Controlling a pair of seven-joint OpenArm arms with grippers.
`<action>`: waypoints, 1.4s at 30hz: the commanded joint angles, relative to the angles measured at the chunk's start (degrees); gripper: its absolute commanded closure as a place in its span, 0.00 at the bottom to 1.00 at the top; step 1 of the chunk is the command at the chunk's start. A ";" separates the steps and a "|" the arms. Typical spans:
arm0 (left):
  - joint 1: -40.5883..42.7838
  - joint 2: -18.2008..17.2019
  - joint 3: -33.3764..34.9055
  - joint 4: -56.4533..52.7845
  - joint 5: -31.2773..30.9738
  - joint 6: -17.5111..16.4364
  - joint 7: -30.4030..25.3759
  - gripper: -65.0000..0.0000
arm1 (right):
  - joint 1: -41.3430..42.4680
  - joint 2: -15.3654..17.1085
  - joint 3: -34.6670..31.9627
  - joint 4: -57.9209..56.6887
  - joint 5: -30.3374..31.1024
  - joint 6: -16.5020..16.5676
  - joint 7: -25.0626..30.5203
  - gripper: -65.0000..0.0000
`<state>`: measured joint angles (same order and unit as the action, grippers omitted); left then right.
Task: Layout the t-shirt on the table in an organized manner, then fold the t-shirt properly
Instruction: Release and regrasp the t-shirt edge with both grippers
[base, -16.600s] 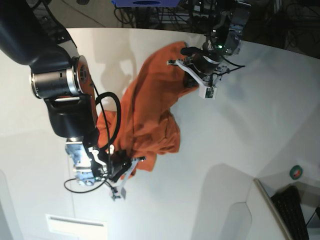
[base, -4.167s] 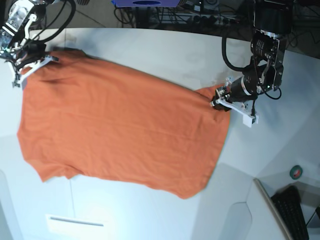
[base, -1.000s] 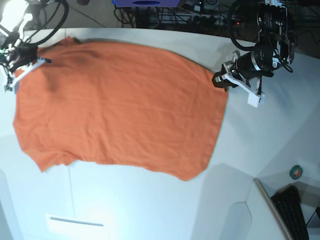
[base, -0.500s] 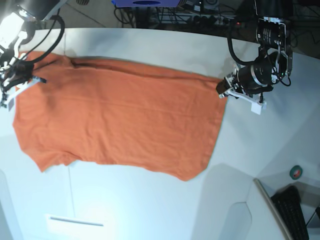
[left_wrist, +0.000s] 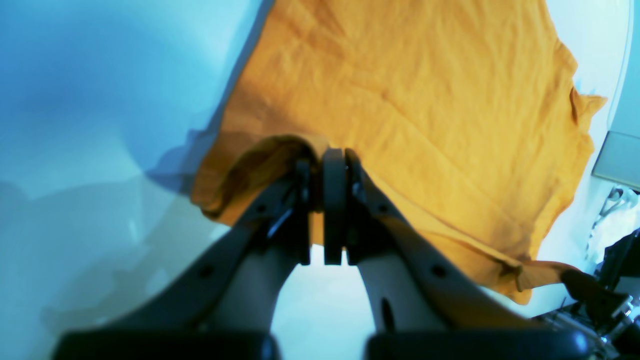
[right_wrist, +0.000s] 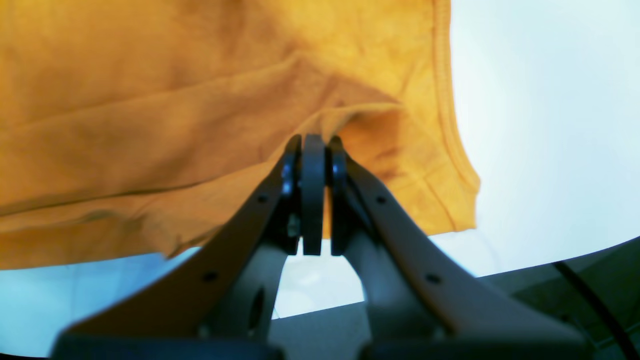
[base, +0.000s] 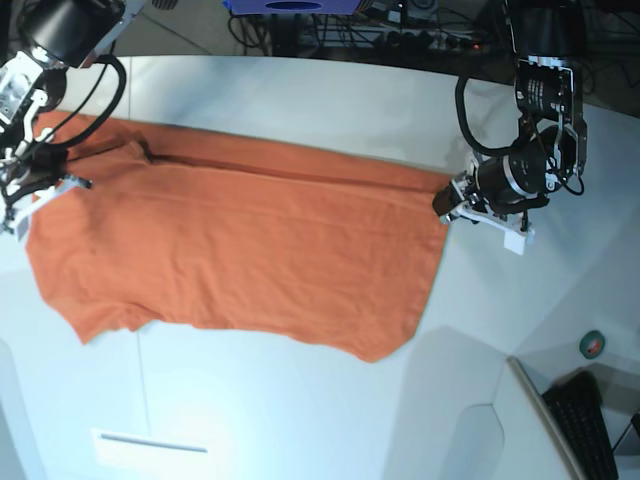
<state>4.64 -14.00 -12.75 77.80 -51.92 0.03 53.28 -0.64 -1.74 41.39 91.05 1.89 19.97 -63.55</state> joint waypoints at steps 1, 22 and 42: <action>-0.56 -0.64 -0.30 -0.31 -0.61 -0.16 -0.49 1.00 | 1.04 0.73 0.06 0.95 0.18 -0.23 0.56 1.00; -2.67 1.74 -7.33 -2.50 -0.52 -0.16 -0.57 1.00 | 3.50 0.64 -6.27 0.87 0.26 -3.48 1.00 1.00; -6.27 4.11 -7.33 -2.59 7.83 -0.16 -0.49 1.00 | 4.12 0.64 -9.43 0.78 0.26 -3.66 1.09 1.00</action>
<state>-0.84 -9.30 -19.92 74.32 -43.40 0.14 53.19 2.63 -1.72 31.88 91.00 2.02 16.47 -63.24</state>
